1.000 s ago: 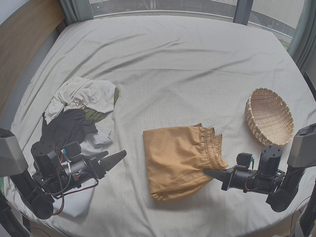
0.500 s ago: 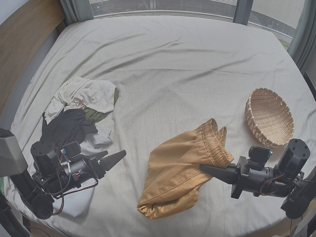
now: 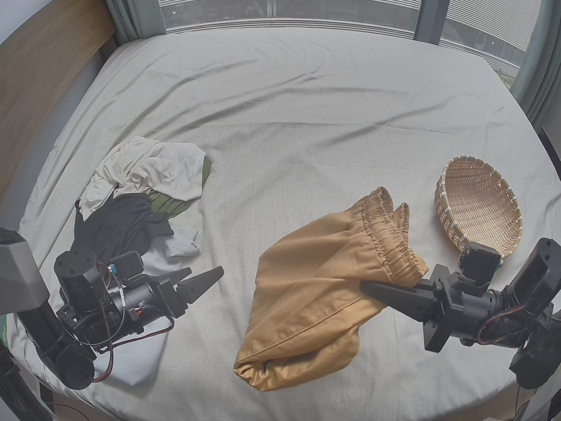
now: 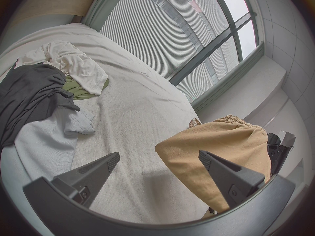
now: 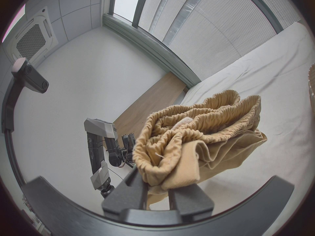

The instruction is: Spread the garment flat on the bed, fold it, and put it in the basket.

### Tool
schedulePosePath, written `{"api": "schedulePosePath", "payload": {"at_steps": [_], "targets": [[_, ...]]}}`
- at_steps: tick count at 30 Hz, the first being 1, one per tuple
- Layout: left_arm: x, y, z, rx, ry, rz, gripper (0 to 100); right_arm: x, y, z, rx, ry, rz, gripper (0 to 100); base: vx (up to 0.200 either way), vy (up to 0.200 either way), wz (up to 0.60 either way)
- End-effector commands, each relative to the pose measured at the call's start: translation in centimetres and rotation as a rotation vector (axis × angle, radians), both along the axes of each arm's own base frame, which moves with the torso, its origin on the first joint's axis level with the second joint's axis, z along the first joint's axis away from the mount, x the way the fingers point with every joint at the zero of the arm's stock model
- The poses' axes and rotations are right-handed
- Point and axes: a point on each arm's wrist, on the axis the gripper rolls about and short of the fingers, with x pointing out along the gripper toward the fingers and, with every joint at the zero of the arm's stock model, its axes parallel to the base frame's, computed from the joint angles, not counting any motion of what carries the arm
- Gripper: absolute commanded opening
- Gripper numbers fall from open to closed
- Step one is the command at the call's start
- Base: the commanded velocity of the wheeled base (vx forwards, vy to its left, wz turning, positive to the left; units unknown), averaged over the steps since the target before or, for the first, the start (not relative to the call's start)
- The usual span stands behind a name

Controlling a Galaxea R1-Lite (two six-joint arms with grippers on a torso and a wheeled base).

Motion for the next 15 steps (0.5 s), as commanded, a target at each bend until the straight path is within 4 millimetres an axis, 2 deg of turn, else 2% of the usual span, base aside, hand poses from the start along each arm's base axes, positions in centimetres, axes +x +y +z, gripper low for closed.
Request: {"api": "schedulePosePath", "payload": {"at_steps": [1,7,15], "targets": [[0.0,0.0,0.0,-0.001,-0.003,0.000,100,0.4,0.0,0.5,0.017,-0.022,-0.016,0,0.000,0.000,0.00],[0.0,0.0,0.0,-0.001,0.000,-0.003,100,1.6,-1.3,0.9,0.024,-0.037,-0.098,0,0.000,0.000,0.00],[0.1,0.0,0.0,0.000,0.000,0.000,100,3.4,-4.4,2.1,0.047,-0.091,-0.283,0,0.000,0.000,0.00]]}}
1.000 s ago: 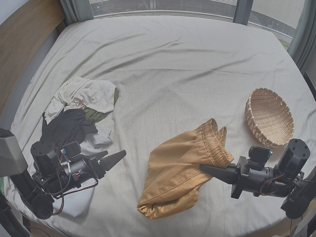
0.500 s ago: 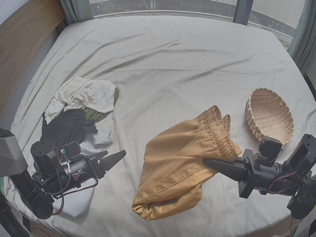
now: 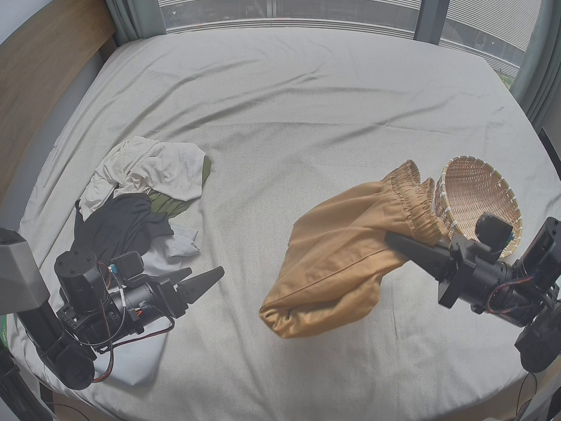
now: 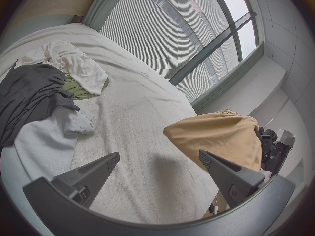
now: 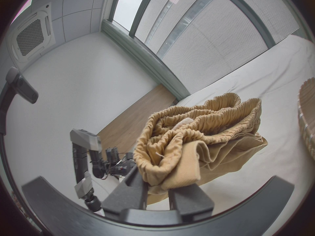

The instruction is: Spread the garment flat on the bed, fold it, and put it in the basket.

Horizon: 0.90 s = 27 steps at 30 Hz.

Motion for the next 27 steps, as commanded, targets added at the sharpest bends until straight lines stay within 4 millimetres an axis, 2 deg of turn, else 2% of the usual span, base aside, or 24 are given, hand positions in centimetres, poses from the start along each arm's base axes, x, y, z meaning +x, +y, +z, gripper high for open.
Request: {"api": "schedulePosePath", "payload": {"at_steps": [1,11,15,20,24,27], "targets": [[0.0,0.0,-0.1,0.001,0.002,0.001,100,1.0,-2.2,1.1,0.021,-0.044,-0.122,0,0.000,0.000,0.00],[0.0,-0.1,-0.1,0.002,0.001,-0.004,100,3.5,-6.9,3.3,0.043,-0.148,-0.349,0,0.000,0.000,0.00],[0.0,-0.1,-0.1,0.003,0.000,-0.005,100,4.1,-8.2,3.9,0.048,-0.174,-0.407,0,0.000,0.000,0.00],[-0.1,-0.1,-0.1,0.013,-0.006,-0.006,100,5.1,-11.1,5.1,0.048,-0.227,-0.527,0,0.000,0.000,0.00],[0.0,-0.1,-0.1,0.013,-0.005,-0.006,100,5.6,-13.5,5.2,0.011,-0.227,-0.628,0,0.000,0.000,0.00],[-0.1,-0.1,-0.1,0.013,-0.006,-0.006,100,5.8,-14.6,5.2,-0.011,-0.226,-0.673,0,0.000,0.000,0.00]]}}
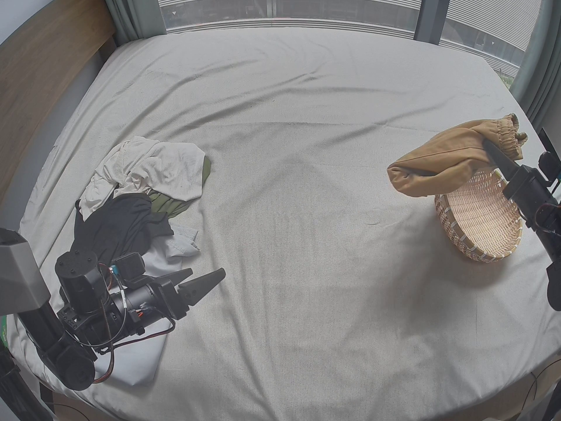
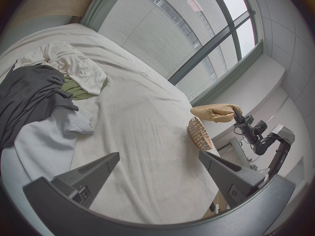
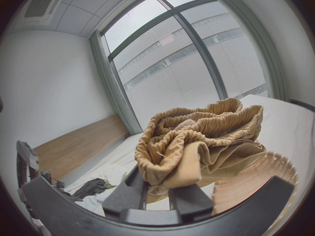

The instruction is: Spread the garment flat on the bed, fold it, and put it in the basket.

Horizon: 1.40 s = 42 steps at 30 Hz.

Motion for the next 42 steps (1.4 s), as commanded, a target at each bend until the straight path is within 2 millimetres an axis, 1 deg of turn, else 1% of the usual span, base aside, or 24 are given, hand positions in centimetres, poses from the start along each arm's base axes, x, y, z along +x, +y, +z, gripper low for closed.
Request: {"api": "schedulePosePath", "payload": {"at_steps": [1,3,4,7,8,9,15,20,21,24,32,33,38,39,42], "targets": [[0.0,0.0,0.0,0.000,0.000,0.000,100,0.5,-2.2,0.2,-0.019,-0.001,-0.089,0,0.000,0.000,0.00],[0.0,0.0,0.0,0.001,0.000,0.000,100,0.8,-2.6,0.1,-0.019,0.011,-0.105,0,0.000,0.000,0.00],[0.0,0.0,0.0,0.000,0.000,0.000,100,1.2,-3.3,-0.2,-0.019,0.027,-0.132,0,0.000,0.000,0.00],[0.0,0.0,0.0,0.001,0.000,0.000,100,1.8,-4.5,-0.6,-0.031,0.039,-0.173,0,0.000,0.000,0.00],[0.0,0.0,0.0,0.001,0.000,0.000,100,1.8,-4.5,-0.6,-0.031,0.039,-0.173,0,0.000,0.000,0.00],[0.0,0.0,0.0,0.001,0.000,0.000,100,2.2,-5.2,-1.0,-0.036,0.048,-0.198,0,0.000,0.000,0.00],[0.0,0.0,0.0,0.000,0.000,0.000,100,2.8,-6.7,-1.6,-0.033,0.067,-0.245,0,0.000,0.000,0.00],[0.0,0.0,0.0,0.000,0.000,0.000,100,2.8,-6.9,-2.0,-0.032,0.083,-0.250,0,0.000,0.000,0.00],[0.0,0.0,0.0,0.000,-0.002,0.000,100,3.1,-7.0,-2.6,-0.030,0.102,-0.250,0,0.000,0.000,0.00],[0.0,0.0,0.1,-0.002,-0.005,0.000,100,3.2,-7.0,-3.0,-0.030,0.116,-0.250,0,0.000,0.000,0.00],[0.0,0.0,0.1,-0.001,-0.006,0.000,100,3.1,-7.0,-3.2,-0.028,0.126,-0.250,0,0.000,0.000,0.00],[0.0,0.0,0.1,-0.001,-0.006,0.000,100,3.0,-7.0,-3.3,-0.027,0.131,-0.250,100,0.000,0.000,0.00],[0.0,0.0,0.1,-0.003,-0.007,0.000,100,2.8,-6.9,-3.3,-0.027,0.134,-0.247,100,0.000,0.000,0.00],[0.0,0.0,0.2,-0.004,-0.011,0.000,100,2.3,-6.7,-3.3,-0.027,0.139,-0.245,100,0.000,0.000,0.00],[0.0,0.0,0.7,-0.012,-0.031,0.000,100,0.5,-6.0,-1.7,-0.038,0.106,-0.238,100,0.000,0.000,0.00]]}}
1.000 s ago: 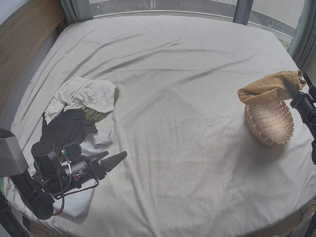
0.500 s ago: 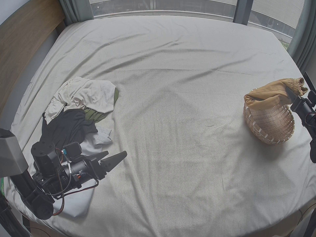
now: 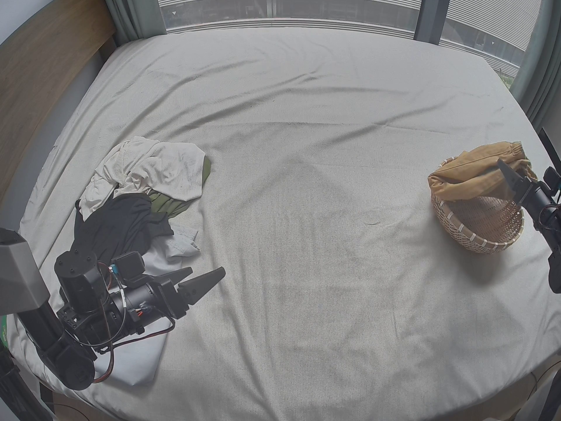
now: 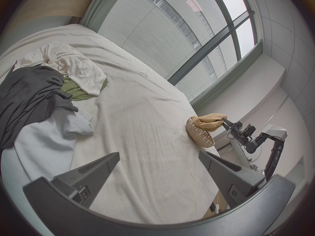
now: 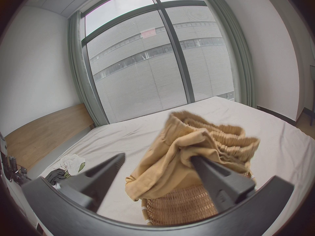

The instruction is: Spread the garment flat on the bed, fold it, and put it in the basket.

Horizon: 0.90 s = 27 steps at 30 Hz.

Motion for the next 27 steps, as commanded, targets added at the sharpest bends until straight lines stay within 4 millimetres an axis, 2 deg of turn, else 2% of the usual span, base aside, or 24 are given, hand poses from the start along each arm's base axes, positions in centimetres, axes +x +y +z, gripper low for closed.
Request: {"api": "schedulePosePath", "payload": {"at_steps": [1,3,5,7,8,10,12,13,16,21,24,27], "targets": [[-0.2,0.1,1.0,-0.016,-0.038,-0.003,100,-2.5,1.0,1.9,-0.014,-0.026,0.011,100,0.000,0.000,0.00],[-0.4,0.1,1.3,-0.021,-0.051,-0.007,100,-3.2,1.3,2.3,-0.012,-0.022,0.017,100,0.000,0.000,0.00],[-1.4,-0.3,2.9,-0.050,-0.105,-0.031,100,-4.9,2.2,3.4,-0.015,-0.022,0.034,100,0.000,0.000,0.00],[-1.7,-0.2,3.4,-0.058,-0.121,-0.036,100,-5.4,2.6,3.5,-0.019,-0.020,0.046,100,0.000,0.000,0.00],[-2.8,-0.2,4.5,-0.076,-0.161,-0.050,100,-6.6,3.5,3.4,-0.028,-0.006,0.077,100,0.000,0.000,0.00],[-4.1,0.0,5.6,-0.093,-0.200,-0.060,100,-7.4,4.4,2.7,-0.031,0.020,0.122,100,0.000,0.000,0.00],[-5.2,0.4,6.2,-0.104,-0.226,-0.064,100,-8.1,5.3,2.0,-0.032,0.040,0.171,100,0.000,0.000,0.00],[-6.5,0.9,6.7,-0.114,-0.250,-0.065,100,-8.8,6.3,1.4,-0.037,0.056,0.217,100,0.000,0.000,0.00],[-8.9,1.8,7.2,-0.128,-0.286,-0.048,100,-10.4,7.9,0.0,-0.074,0.087,0.290,100,0.000,0.000,0.00],[-11.8,3.5,7.9,-0.134,-0.319,0.044,100,-15.5,9.4,-2.1,-0.138,0.086,0.383,100,0.000,0.000,0.00],[-14.2,4.6,8.5,-0.115,-0.364,0.071,100,-18.9,9.3,-1.7,-0.141,0.030,0.361,100,0.000,0.000,0.00],[-16.5,5.7,8.0,-0.042,-0.379,0.090,100,-22.7,8.7,-2.0,-0.147,-0.013,0.338,100,0.000,0.000,0.00]]}}
